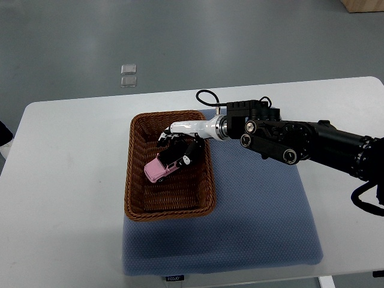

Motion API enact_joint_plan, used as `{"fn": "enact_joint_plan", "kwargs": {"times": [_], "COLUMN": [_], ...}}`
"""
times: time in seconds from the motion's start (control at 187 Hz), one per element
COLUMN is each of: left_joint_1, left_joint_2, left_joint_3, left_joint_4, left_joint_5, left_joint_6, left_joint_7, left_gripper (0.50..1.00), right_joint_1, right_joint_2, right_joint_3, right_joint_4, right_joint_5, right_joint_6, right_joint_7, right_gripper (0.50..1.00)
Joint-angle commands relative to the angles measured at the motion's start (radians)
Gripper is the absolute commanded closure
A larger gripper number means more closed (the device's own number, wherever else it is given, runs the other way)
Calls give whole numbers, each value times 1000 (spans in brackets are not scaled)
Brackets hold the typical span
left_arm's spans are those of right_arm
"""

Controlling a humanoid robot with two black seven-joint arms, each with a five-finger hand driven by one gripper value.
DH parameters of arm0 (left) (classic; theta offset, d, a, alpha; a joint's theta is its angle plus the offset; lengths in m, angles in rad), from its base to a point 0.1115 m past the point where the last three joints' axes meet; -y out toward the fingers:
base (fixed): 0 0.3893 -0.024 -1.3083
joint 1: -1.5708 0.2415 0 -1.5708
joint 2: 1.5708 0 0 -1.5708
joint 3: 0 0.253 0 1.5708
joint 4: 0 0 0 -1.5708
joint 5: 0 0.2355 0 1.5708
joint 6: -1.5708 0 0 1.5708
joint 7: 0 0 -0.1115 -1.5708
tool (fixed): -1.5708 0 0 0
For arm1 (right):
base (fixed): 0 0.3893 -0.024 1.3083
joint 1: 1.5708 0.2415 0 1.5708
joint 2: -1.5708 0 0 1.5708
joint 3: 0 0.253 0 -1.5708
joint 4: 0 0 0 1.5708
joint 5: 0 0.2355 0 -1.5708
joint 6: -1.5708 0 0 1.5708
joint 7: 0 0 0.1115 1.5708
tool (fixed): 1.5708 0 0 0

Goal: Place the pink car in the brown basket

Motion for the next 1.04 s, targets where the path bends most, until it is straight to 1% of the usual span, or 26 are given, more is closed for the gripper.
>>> {"fn": "enact_joint_plan", "kwargs": {"times": [0.0,0.075,0.139,0.273,0.337,0.369,0.412,0.477,0.552,0.621,0.68,0.771,0.846,1.033], "left_joint_1": [0,0,0,0,0,0,0,0,0,0,0,0,0,0], "left_joint_2": [0,0,0,0,0,0,0,0,0,0,0,0,0,0], "left_joint_3": [-1,-1,-1,-3,-3,-3,-3,-1,-1,-1,-1,-1,-1,0], "left_joint_4": [1,1,1,1,1,1,1,1,1,1,1,1,1,1], "left_joint_5": [-1,-1,-1,-1,-1,-1,-1,1,-1,-1,-1,-1,-1,-1], "left_joint_6": [0,0,0,0,0,0,0,0,0,0,0,0,0,0], "left_joint_7": [0,0,0,0,0,0,0,0,0,0,0,0,0,0], "left_gripper": [500,500,500,500,500,500,500,500,500,500,500,500,500,500], "right_joint_1": [6,17,20,3,-57,-101,-172,-253,-340,-385,-414,-452,-468,-478], "right_joint_2": [-15,-37,-77,-146,-170,-179,-183,-170,-163,-153,-120,-103,-100,-87], "right_joint_3": [16,34,91,329,464,537,658,781,894,934,947,950,948,938], "right_joint_4": [-1,0,2,2,2,3,8,9,8,0,-8,-27,-47,-67], "right_joint_5": [4,16,19,82,165,217,307,422,572,706,838,959,1004,1002], "right_joint_6": [1,4,6,9,9,9,12,12,10,9,9,12,14,17], "right_joint_7": [-2,-2,0,3,7,20,53,98,122,124,124,122,124,122], "right_gripper": [591,591,591,591,591,591,591,591,591,591,589,591,589,589]}}
